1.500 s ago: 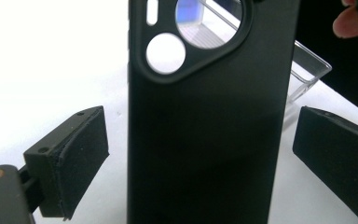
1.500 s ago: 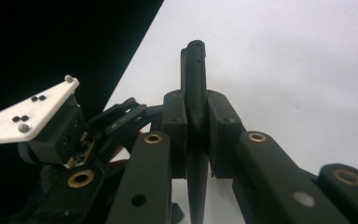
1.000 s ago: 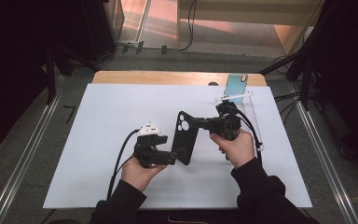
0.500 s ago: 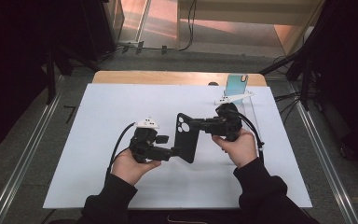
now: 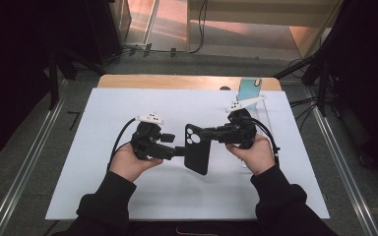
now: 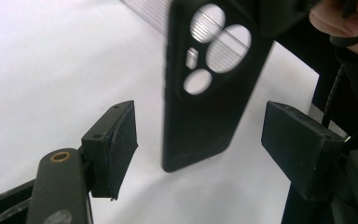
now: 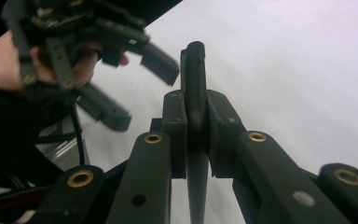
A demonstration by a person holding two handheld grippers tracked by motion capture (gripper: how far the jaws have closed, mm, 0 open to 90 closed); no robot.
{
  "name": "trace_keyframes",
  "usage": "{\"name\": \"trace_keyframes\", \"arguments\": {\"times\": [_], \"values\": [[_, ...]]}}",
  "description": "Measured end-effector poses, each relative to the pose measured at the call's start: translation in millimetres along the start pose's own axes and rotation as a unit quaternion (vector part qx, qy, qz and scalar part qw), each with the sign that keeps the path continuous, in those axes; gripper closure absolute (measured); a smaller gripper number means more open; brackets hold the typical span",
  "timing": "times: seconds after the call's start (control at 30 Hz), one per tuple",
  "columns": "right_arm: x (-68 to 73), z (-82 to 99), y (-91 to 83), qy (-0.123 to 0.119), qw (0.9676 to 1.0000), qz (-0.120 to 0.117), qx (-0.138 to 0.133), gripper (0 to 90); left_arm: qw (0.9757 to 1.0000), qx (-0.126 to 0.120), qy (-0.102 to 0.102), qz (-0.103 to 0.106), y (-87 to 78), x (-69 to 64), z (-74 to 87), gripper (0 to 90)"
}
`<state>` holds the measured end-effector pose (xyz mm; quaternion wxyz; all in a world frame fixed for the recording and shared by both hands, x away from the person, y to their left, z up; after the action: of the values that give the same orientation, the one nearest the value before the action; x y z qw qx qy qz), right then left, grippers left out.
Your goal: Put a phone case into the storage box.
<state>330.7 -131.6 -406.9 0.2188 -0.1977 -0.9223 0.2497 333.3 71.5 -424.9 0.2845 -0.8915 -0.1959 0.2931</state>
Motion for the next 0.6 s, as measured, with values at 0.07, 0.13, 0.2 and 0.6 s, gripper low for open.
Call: {"name": "trace_keyframes", "arguments": {"times": [0.07, 0.13, 0.2, 0.6], "values": [[2.1, -0.4, -0.2, -0.006, 0.9999, -0.009, 0.001, 77.7, 0.9999, 0.003, 0.002, 0.014, -0.8, 0.2, -3.2, 26.3], [3.2, -0.7, -0.7, -0.016, 0.9998, -0.014, 0.004, 77.7, 0.9997, 0.004, 0.011, 0.022, -2.2, 0.1, -6.7, 26.3], [3.9, -1.0, -1.0, -0.02, 0.9995, -0.024, 0.004, 77.7, 0.9993, 0.008, 0.022, 0.029, -2.8, -0.4, -9.9, 26.2], [4.3, 1.9, -0.4, -0.052, 0.9968, -0.058, 0.013, 77.7, 0.9933, 0.036, 0.091, 0.062, 6.0, -5.2, -20.1, 29.9]]}}
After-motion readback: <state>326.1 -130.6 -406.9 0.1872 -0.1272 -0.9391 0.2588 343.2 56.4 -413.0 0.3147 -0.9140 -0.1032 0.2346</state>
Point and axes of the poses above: each handheld gripper's, and its own axes: y roughly forward along the jaws, z roughly out of its underside, x roughly to its left, the point moved 5 cm from there along y, roughly forward along the jaws, and after that the axes turned 6 degrees about -y, right-handed, at the moved point
